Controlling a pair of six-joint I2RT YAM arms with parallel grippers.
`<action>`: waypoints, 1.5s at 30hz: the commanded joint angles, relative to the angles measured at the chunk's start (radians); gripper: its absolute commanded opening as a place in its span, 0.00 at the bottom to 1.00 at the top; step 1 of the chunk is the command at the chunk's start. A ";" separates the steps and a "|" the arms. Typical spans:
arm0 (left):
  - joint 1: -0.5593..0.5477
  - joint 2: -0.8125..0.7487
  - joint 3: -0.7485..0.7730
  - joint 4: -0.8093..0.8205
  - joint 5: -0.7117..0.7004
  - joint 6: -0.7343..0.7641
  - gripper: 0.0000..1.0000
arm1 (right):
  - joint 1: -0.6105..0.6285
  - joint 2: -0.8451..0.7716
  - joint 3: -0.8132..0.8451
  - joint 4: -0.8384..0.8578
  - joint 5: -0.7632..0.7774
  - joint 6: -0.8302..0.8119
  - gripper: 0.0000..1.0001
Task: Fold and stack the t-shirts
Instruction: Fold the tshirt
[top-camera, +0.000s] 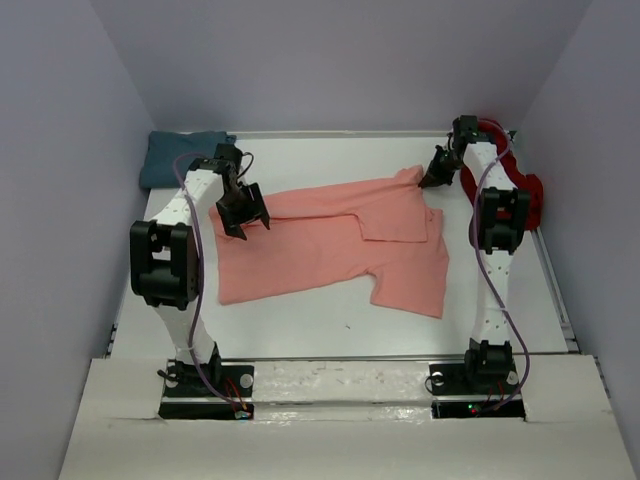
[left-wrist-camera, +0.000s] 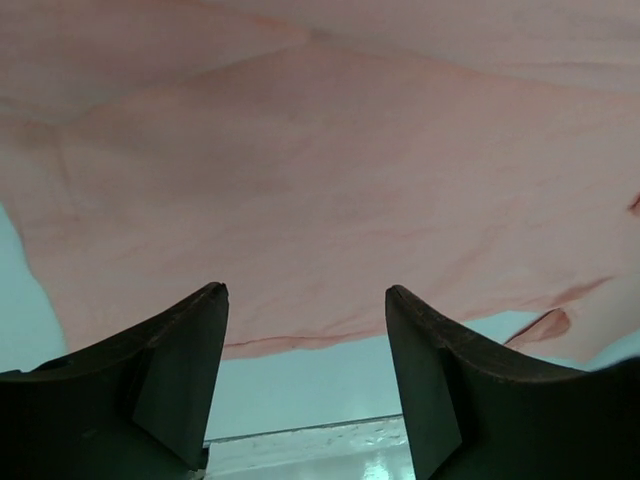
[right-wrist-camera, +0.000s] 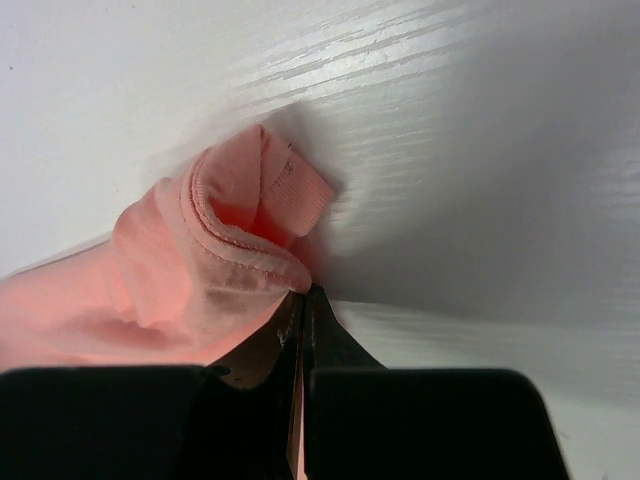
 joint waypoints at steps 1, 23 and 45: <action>0.002 -0.133 -0.049 -0.037 -0.061 -0.025 0.73 | -0.014 0.019 0.064 0.026 0.003 0.019 0.00; 0.002 -0.067 -0.018 0.110 -0.439 0.071 0.74 | -0.014 0.002 0.019 0.058 -0.038 0.014 0.00; 0.059 0.067 -0.058 0.206 -0.302 0.176 0.76 | -0.033 -0.005 0.012 0.056 -0.044 0.005 0.00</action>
